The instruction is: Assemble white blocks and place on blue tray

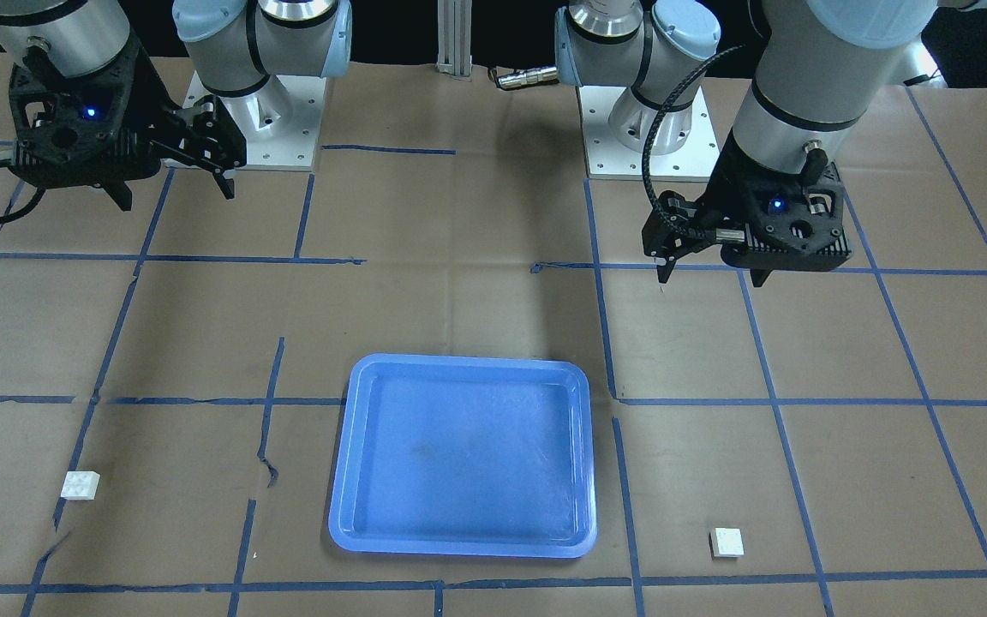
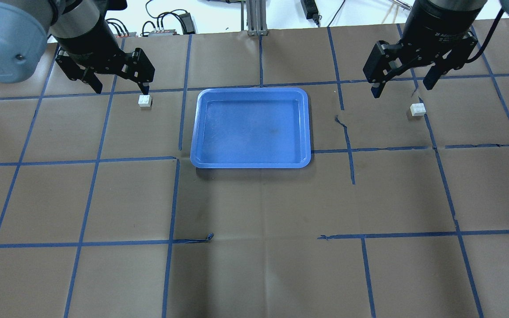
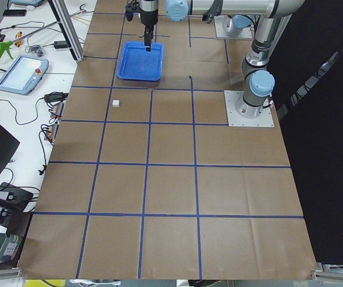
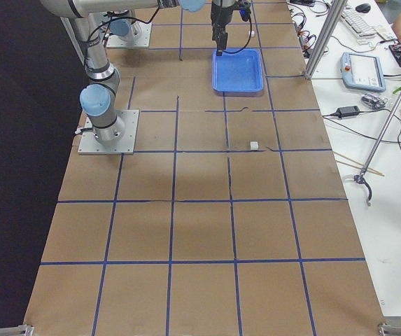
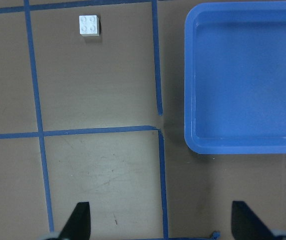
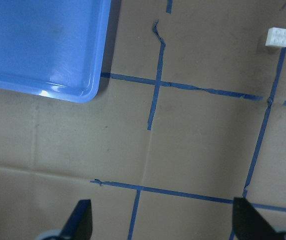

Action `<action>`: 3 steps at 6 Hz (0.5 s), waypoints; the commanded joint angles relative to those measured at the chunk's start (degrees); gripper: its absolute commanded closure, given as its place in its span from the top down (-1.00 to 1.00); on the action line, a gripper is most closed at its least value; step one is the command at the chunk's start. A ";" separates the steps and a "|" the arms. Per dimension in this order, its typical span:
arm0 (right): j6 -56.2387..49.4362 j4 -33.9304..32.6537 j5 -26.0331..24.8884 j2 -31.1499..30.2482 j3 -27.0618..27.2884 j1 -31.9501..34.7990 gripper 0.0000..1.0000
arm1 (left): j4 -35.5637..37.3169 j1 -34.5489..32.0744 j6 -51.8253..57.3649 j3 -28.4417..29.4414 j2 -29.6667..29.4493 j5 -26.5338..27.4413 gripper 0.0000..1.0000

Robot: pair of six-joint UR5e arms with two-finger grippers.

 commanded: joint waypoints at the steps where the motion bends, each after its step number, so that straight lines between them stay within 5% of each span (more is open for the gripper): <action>1: -22.10 -1.13 0.00 -0.37 0.25 -0.83 1.00 | 9.04 1.64 0.26 1.78 -7.36 0.24 0.98; 3: -42.71 -4.04 0.00 0.15 0.51 -5.28 1.00 | 20.55 6.29 1.14 2.33 -17.14 -0.54 0.98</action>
